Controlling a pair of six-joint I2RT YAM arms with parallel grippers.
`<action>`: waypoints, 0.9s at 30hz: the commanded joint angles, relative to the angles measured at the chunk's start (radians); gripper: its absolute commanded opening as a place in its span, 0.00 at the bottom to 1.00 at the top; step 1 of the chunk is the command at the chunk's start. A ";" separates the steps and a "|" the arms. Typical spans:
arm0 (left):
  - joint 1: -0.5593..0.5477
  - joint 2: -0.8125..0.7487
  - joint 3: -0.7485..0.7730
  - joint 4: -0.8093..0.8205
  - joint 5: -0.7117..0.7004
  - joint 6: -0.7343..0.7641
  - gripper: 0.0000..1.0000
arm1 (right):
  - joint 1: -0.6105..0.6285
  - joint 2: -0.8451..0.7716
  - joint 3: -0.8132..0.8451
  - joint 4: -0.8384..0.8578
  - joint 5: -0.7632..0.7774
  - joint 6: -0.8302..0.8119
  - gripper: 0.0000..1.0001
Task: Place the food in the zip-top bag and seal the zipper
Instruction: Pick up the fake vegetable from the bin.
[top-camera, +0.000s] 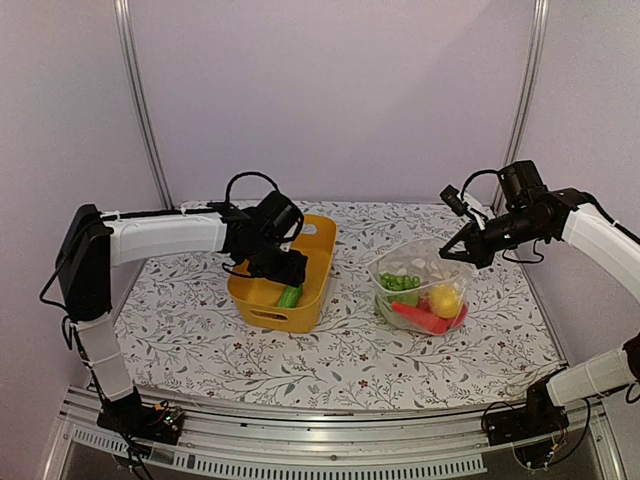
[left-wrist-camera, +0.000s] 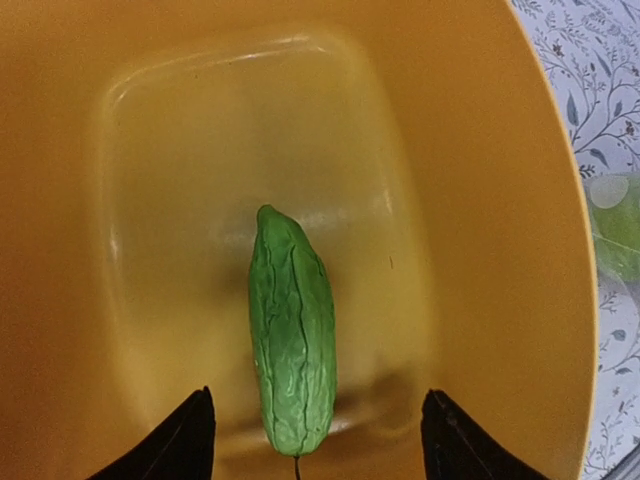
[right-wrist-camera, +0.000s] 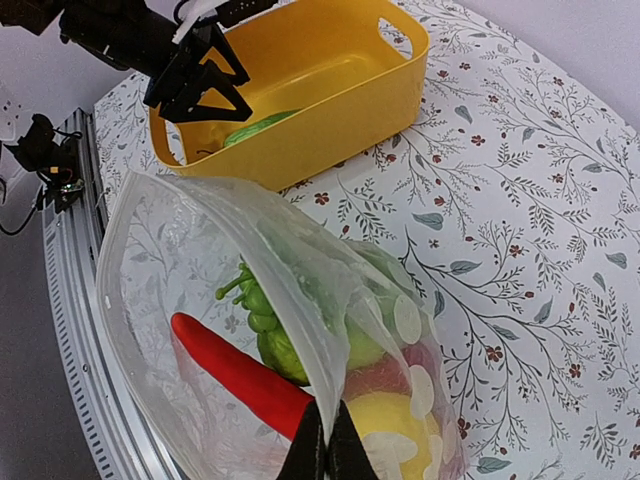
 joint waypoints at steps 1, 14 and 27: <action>0.013 0.036 -0.017 -0.030 0.034 0.001 0.71 | 0.004 -0.019 -0.008 0.003 -0.012 -0.003 0.00; 0.014 0.139 -0.037 -0.025 0.031 0.017 0.68 | 0.005 -0.008 -0.005 -0.006 -0.023 -0.005 0.00; 0.018 0.152 -0.015 -0.019 -0.005 0.035 0.43 | 0.003 -0.006 0.001 -0.014 -0.020 -0.006 0.00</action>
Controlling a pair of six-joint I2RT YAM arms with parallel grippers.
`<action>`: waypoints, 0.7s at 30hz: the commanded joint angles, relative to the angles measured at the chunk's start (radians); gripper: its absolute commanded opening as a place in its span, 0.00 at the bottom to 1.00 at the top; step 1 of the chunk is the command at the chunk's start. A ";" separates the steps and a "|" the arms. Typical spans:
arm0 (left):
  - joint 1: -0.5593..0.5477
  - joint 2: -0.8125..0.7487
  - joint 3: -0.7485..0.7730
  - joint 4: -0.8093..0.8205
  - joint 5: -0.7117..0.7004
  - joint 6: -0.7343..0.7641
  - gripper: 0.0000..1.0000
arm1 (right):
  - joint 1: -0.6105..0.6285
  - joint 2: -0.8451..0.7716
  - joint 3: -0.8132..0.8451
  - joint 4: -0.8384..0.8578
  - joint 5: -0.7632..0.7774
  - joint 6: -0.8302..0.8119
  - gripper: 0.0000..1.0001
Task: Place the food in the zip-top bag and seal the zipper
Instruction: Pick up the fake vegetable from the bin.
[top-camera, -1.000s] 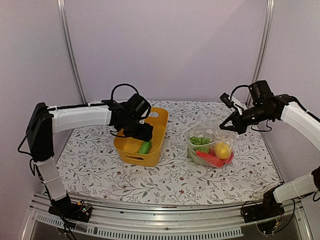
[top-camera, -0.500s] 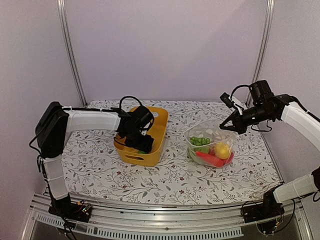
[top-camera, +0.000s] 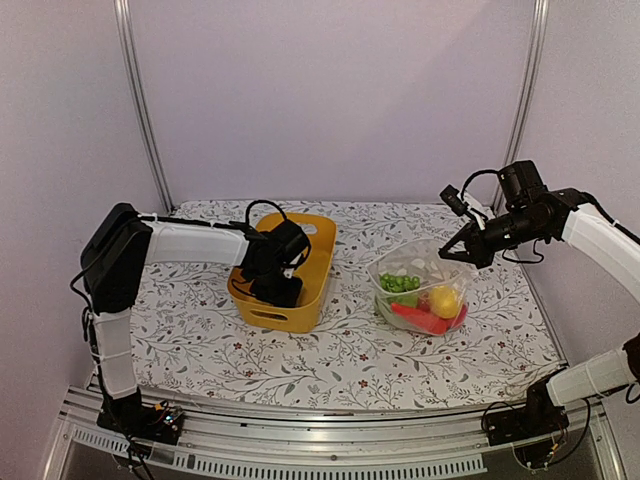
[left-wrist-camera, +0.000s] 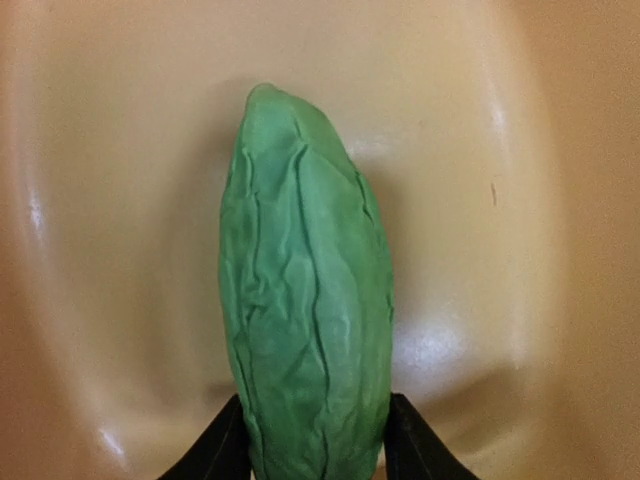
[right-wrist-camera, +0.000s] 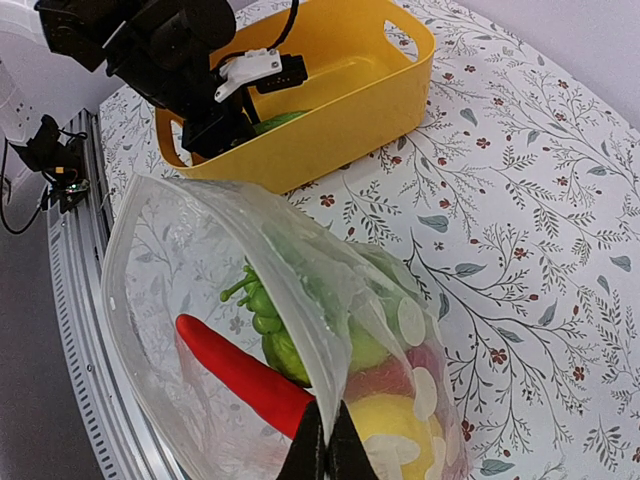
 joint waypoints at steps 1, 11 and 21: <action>0.015 -0.018 0.019 -0.004 -0.018 0.012 0.41 | 0.004 -0.004 0.004 -0.016 -0.007 -0.005 0.00; 0.011 -0.143 0.043 -0.048 -0.093 0.065 0.29 | 0.005 0.005 0.026 -0.031 -0.002 -0.010 0.00; -0.061 -0.316 0.160 -0.027 -0.128 0.163 0.24 | 0.004 0.012 0.053 -0.057 0.006 -0.018 0.00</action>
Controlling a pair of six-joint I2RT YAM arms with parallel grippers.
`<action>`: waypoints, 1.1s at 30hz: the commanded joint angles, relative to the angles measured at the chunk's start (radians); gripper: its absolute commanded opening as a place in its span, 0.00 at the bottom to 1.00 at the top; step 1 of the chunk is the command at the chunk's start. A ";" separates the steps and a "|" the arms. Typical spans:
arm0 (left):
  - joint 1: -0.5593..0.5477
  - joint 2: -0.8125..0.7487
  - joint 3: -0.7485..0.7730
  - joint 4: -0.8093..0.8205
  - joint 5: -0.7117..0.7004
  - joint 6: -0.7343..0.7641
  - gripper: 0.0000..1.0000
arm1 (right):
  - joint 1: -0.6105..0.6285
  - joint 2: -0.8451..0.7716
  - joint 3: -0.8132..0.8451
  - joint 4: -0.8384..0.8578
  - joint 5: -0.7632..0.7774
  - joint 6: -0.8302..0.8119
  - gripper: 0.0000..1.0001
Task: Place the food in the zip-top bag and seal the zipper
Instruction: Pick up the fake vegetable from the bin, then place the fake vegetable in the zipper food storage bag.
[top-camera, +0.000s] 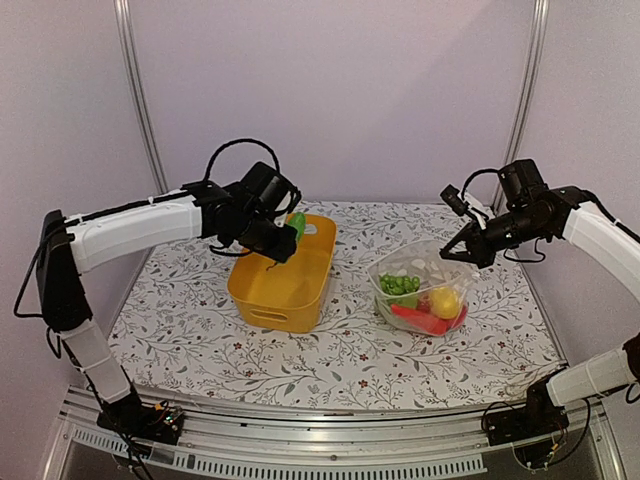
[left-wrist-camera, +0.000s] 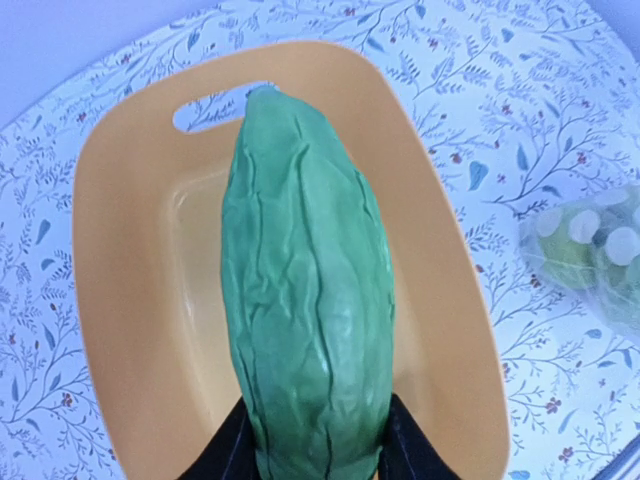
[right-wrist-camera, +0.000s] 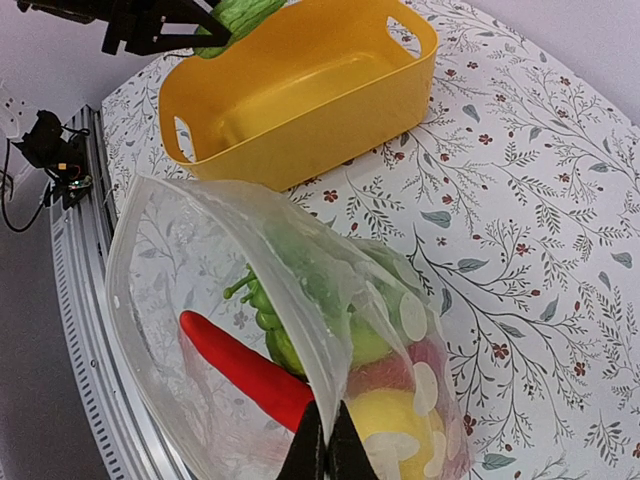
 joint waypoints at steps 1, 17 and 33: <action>-0.045 -0.069 0.085 0.002 -0.024 0.061 0.24 | 0.004 0.014 0.047 -0.033 0.002 -0.010 0.00; -0.378 -0.175 0.095 0.235 0.012 0.437 0.23 | 0.043 0.024 0.099 -0.106 -0.056 -0.035 0.00; -0.508 -0.062 0.149 0.270 0.188 0.731 0.28 | 0.050 0.020 0.142 -0.183 -0.074 -0.062 0.00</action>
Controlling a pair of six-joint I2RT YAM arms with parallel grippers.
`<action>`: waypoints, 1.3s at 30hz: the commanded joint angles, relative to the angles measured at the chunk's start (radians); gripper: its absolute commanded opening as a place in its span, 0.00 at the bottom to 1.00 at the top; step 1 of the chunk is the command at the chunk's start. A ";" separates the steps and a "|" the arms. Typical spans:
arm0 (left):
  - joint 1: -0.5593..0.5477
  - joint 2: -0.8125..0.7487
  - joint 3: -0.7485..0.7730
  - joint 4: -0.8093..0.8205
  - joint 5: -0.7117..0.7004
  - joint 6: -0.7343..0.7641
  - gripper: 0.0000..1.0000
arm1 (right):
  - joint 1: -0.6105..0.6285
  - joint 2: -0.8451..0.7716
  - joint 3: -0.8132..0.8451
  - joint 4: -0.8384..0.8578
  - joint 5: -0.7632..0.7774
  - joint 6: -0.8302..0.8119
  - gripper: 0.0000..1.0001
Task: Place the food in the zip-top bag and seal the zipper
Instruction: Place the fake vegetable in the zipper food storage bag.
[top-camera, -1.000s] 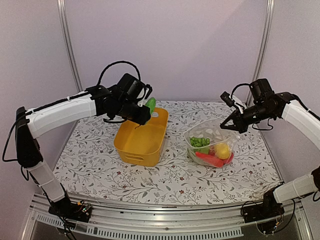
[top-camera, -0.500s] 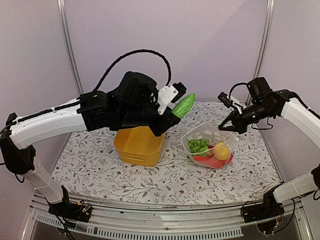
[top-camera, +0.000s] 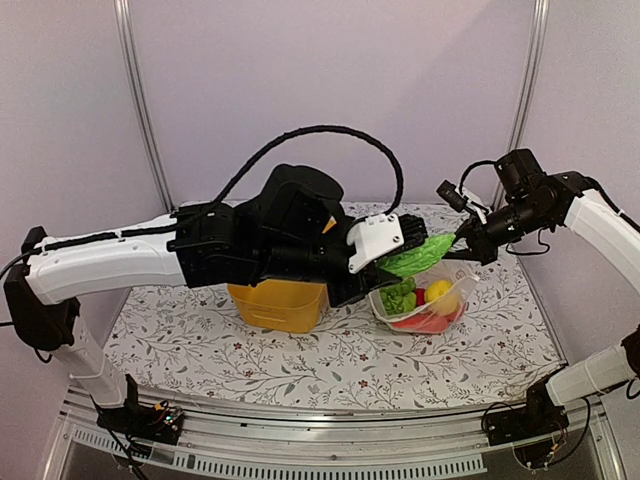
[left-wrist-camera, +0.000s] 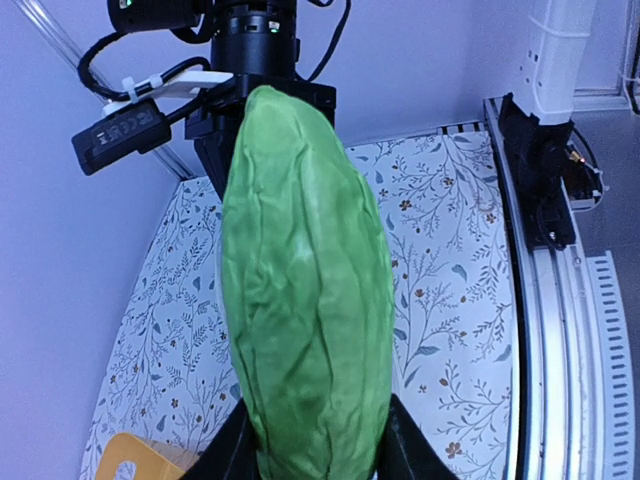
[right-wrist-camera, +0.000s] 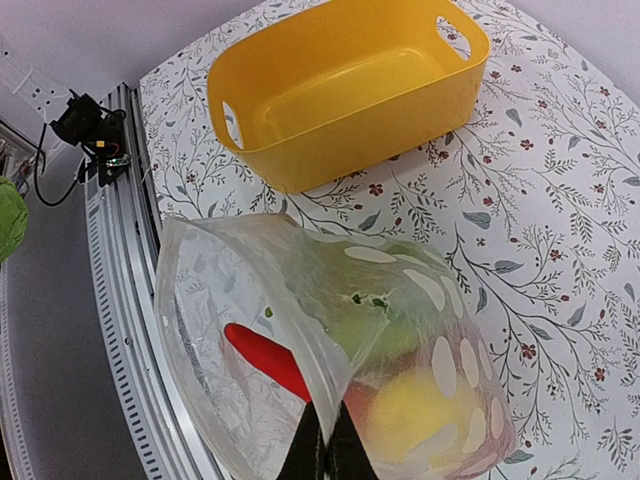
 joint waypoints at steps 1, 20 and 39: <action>-0.025 0.052 0.020 0.037 0.071 0.070 0.28 | 0.011 -0.011 0.014 -0.016 -0.036 -0.017 0.00; 0.011 0.277 0.022 0.332 0.013 -0.018 0.29 | 0.012 -0.006 -0.001 -0.010 -0.053 -0.005 0.00; 0.091 0.327 0.025 0.116 -0.056 -0.012 0.31 | 0.011 -0.013 -0.007 -0.009 -0.043 -0.005 0.00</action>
